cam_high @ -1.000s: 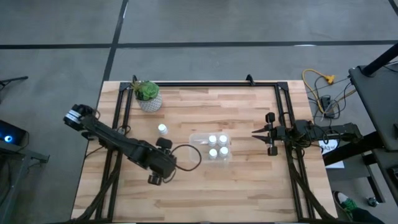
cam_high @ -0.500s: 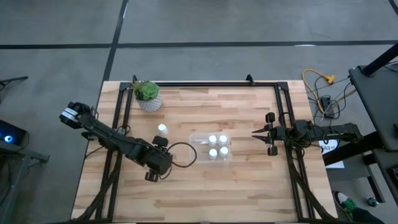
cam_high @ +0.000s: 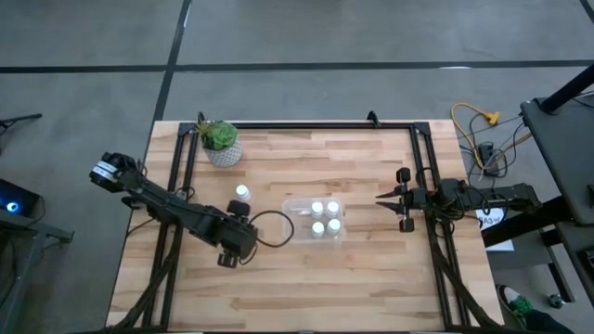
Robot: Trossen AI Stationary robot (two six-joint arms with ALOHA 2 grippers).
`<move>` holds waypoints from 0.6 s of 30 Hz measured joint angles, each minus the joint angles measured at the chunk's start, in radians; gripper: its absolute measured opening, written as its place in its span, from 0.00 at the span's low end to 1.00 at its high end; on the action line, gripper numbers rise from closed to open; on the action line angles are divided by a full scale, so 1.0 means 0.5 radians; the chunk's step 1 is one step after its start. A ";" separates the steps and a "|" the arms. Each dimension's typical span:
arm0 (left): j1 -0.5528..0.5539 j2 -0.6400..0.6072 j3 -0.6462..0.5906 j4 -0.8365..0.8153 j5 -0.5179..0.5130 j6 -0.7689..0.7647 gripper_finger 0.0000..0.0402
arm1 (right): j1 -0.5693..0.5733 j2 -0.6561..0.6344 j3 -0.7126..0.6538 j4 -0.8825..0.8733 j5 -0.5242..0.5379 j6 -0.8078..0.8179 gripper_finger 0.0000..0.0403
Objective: Pick and place pill bottles into a basket
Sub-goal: Put the bottom white pill bottle into the transparent bin
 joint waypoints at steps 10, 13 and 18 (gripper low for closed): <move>0.026 0.000 -0.170 0.030 -0.003 -0.036 0.51 | 0.001 0.000 0.000 0.000 0.000 0.000 0.15; 0.026 0.000 -0.187 0.031 -0.004 -0.038 0.51 | 0.001 0.000 0.000 0.000 0.000 0.000 0.15; 0.026 0.000 -0.208 0.053 -0.002 -0.051 0.51 | 0.000 0.000 0.000 0.000 0.000 0.000 0.15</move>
